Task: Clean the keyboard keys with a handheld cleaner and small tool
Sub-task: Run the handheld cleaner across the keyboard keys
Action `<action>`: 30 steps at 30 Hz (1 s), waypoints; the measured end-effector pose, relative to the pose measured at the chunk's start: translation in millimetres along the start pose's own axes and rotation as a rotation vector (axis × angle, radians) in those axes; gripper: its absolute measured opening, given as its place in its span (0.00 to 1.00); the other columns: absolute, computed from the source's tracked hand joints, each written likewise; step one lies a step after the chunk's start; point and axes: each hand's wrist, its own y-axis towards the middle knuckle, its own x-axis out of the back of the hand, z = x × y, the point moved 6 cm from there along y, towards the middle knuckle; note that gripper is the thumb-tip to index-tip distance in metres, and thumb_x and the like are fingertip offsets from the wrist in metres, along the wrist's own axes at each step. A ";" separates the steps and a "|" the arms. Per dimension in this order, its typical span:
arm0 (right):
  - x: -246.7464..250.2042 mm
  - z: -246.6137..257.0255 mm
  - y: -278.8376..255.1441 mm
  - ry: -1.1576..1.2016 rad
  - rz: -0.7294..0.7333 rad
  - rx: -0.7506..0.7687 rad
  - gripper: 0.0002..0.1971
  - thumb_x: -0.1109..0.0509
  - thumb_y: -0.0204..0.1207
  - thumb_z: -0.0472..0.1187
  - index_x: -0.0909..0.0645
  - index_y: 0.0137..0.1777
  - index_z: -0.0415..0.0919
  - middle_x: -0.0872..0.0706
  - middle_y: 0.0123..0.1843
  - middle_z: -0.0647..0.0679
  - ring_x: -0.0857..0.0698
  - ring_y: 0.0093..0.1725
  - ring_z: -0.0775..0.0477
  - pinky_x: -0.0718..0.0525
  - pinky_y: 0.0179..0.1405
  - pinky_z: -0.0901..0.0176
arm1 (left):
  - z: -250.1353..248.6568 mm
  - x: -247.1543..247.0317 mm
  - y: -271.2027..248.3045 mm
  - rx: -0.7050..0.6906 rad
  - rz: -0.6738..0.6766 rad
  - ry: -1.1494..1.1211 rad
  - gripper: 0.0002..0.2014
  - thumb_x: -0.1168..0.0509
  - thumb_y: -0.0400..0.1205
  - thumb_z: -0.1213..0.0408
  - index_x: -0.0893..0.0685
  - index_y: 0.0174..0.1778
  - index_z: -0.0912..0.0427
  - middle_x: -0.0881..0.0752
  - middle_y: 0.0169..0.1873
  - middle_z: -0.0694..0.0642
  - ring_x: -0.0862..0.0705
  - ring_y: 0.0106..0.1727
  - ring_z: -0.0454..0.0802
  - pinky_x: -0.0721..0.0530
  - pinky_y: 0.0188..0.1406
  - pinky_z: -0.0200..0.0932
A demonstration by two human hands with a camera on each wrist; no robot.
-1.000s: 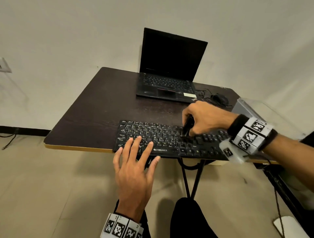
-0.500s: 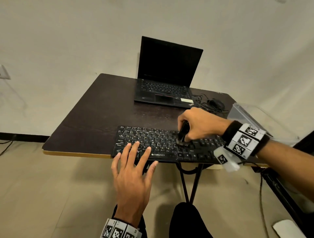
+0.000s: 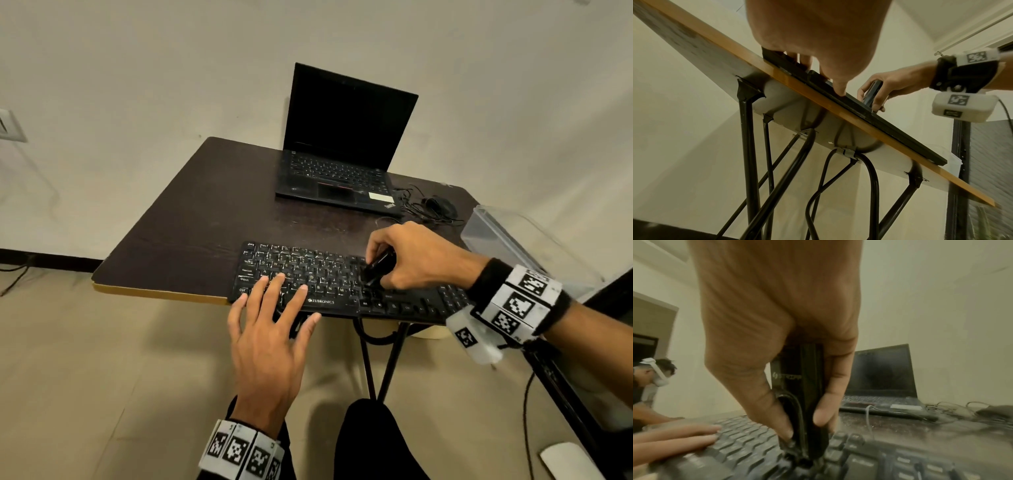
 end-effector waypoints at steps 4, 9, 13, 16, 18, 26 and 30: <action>-1.4 3.7 -9.8 0.019 0.023 0.013 0.16 0.18 0.66 0.40 0.14 0.51 0.55 0.07 0.43 0.55 0.09 0.38 0.56 0.06 0.44 0.48 | -0.4 0.1 -1.3 -0.004 -0.017 -0.007 0.22 0.36 0.87 0.43 0.14 0.76 0.45 0.21 0.81 0.53 0.29 0.87 0.55 0.41 0.87 0.58; 14.3 5.7 -16.1 0.110 0.021 0.043 0.16 0.18 0.69 0.34 0.13 0.53 0.53 0.07 0.44 0.51 0.08 0.36 0.46 0.07 0.39 0.40 | 0.6 -1.1 -0.7 -0.004 -0.009 0.000 0.22 0.37 0.88 0.43 0.15 0.76 0.45 0.22 0.82 0.53 0.30 0.87 0.55 0.40 0.87 0.60; 15.3 8.4 -16.1 0.144 0.001 0.025 0.16 0.15 0.69 0.35 0.13 0.51 0.53 0.07 0.44 0.51 0.07 0.38 0.47 0.06 0.42 0.41 | 1.0 0.1 -2.2 -0.011 -0.019 0.006 0.22 0.37 0.89 0.44 0.14 0.76 0.46 0.22 0.82 0.53 0.31 0.87 0.55 0.41 0.87 0.59; 11.6 5.5 -12.8 0.176 -0.044 -0.002 0.15 0.13 0.68 0.38 0.10 0.50 0.53 0.06 0.43 0.52 0.07 0.38 0.51 0.05 0.45 0.43 | 0.5 0.5 -1.7 -0.008 -0.021 -0.002 0.22 0.37 0.89 0.44 0.14 0.76 0.47 0.22 0.82 0.53 0.30 0.87 0.55 0.41 0.87 0.59; 7.3 5.2 -11.1 0.224 -0.072 -0.006 0.14 0.13 0.66 0.40 0.09 0.49 0.55 0.05 0.42 0.53 0.06 0.39 0.51 0.05 0.46 0.41 | 0.7 0.2 -1.9 -0.008 -0.026 -0.003 0.22 0.37 0.89 0.44 0.14 0.76 0.47 0.22 0.82 0.53 0.30 0.87 0.55 0.41 0.87 0.59; -31.8 -13.7 -9.2 0.654 -0.339 -0.081 0.12 0.12 0.71 0.45 0.08 0.52 0.47 0.03 0.49 0.50 0.04 0.51 0.44 0.08 0.59 0.34 | 0.2 0.8 -1.2 -0.011 -0.051 -0.019 0.22 0.37 0.89 0.43 0.13 0.75 0.48 0.21 0.81 0.55 0.28 0.86 0.56 0.38 0.86 0.62; -54.1 -13.4 -13.8 0.789 -0.403 -0.106 0.14 0.19 0.82 0.38 0.14 0.63 0.52 0.05 0.59 0.55 0.06 0.59 0.56 0.08 0.61 0.51 | -0.3 1.0 -1.8 -0.014 -0.053 -0.008 0.22 0.37 0.89 0.44 0.13 0.75 0.48 0.21 0.81 0.55 0.28 0.86 0.56 0.39 0.87 0.61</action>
